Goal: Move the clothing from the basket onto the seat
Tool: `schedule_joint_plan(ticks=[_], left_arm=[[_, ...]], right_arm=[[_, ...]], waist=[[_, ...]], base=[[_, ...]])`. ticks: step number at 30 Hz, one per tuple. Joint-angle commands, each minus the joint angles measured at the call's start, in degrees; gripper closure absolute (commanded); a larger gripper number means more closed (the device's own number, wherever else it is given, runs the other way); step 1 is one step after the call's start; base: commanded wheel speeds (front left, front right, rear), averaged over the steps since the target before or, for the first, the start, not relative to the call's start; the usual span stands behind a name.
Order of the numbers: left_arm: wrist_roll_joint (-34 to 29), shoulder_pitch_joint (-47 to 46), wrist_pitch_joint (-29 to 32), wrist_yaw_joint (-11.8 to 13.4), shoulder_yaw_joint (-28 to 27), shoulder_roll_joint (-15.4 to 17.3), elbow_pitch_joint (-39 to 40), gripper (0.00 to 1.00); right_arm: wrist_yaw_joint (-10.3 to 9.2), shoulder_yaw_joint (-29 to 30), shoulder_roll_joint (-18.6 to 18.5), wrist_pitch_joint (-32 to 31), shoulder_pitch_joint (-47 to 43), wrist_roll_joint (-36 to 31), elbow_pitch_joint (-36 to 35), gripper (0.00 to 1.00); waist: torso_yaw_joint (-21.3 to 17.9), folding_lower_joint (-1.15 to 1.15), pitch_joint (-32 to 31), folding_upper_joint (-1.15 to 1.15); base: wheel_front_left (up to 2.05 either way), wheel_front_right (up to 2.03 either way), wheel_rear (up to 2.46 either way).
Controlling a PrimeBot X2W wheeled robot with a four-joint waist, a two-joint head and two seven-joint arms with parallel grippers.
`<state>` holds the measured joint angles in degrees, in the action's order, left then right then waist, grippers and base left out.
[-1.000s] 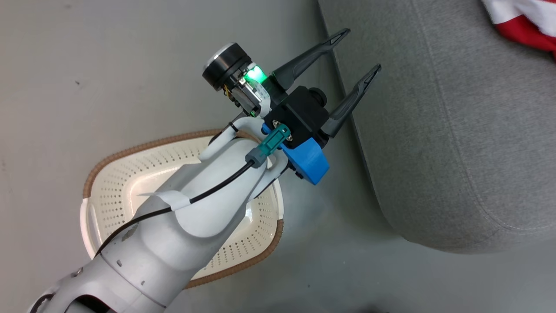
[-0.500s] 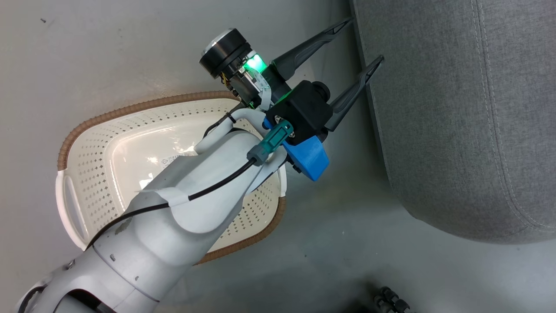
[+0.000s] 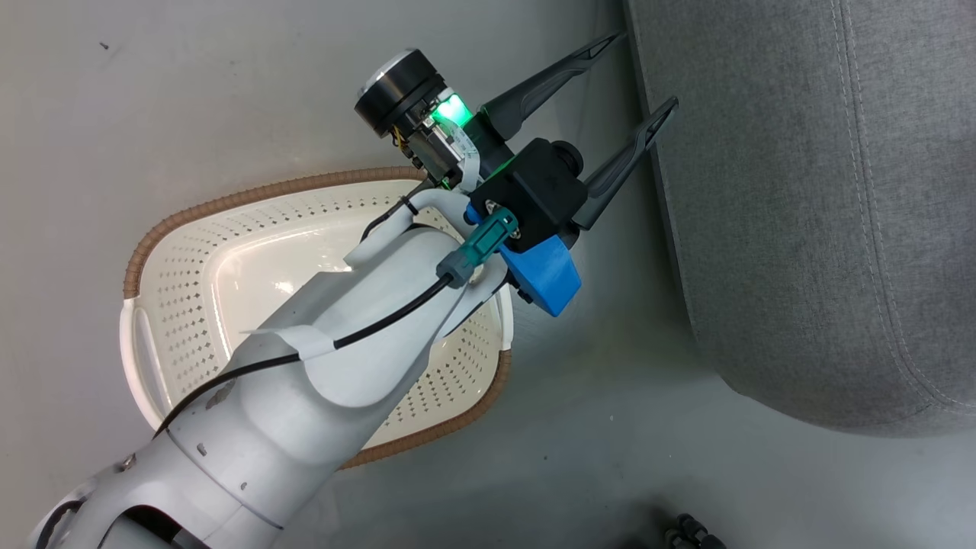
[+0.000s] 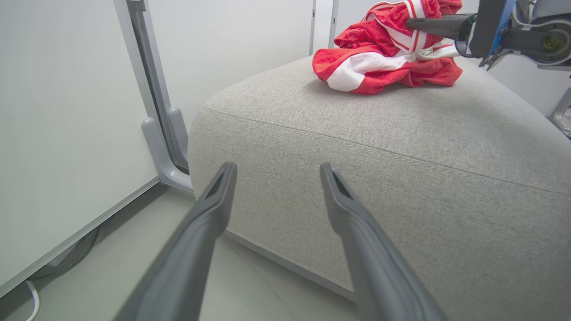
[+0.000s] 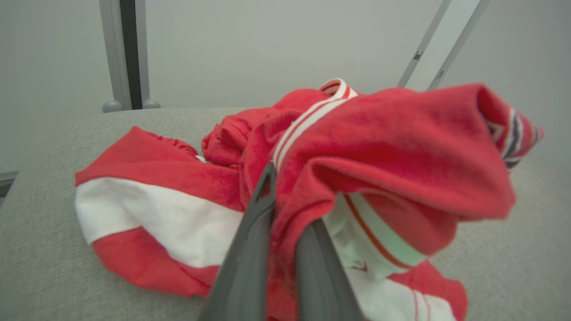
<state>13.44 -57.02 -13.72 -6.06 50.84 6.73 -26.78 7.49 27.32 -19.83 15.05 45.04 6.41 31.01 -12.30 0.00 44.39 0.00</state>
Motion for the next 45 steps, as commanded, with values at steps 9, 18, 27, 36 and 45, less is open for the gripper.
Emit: schedule_joint_plan(ticks=[9, 18, 27, 36, 45], left_arm=[[1.46, 2.35, -1.12, 0.97, -0.32, -0.77, -1.02, 0.00], [3.70, 10.91, -1.50, 2.83, -5.03, -0.78, 1.87, 0.00], [2.09, 23.04, -1.48, 5.69, -16.29, 0.49, 9.05, 0.00], [-0.06, 33.51, -1.49, 5.46, -26.35, 0.04, 12.22, 0.00], [-1.66, 42.93, -1.48, 3.99, -35.27, -0.38, 12.78, 0.00]], right_arm=[[0.02, 2.47, 3.50, 0.19, -7.05, -1.39, -3.09, 0.00], [0.01, 1.22, 9.39, 0.19, -21.24, -3.13, -12.58, 0.00], [0.01, -8.93, 12.17, 0.19, -29.75, -3.35, -21.85, 0.00], [0.01, -16.06, 12.79, 0.19, -37.04, -3.20, -25.53, 0.00], [0.02, -20.45, 14.27, 0.19, -40.97, -2.71, -26.41, 0.00]], waist=[[0.95, 0.00, -5.80, 0.00], [0.99, 0.00, -17.13, 0.00], [3.18, 0.00, -27.84, 0.00], [7.70, 0.00, -35.46, 0.00], [11.05, 0.00, -40.90, 0.00]], base=[[0.00, 0.00, 0.00], [0.00, 0.00, 0.00], [0.00, 0.00, 0.00], [0.00, 0.00, 0.00], [0.00, 0.00, 0.00]])
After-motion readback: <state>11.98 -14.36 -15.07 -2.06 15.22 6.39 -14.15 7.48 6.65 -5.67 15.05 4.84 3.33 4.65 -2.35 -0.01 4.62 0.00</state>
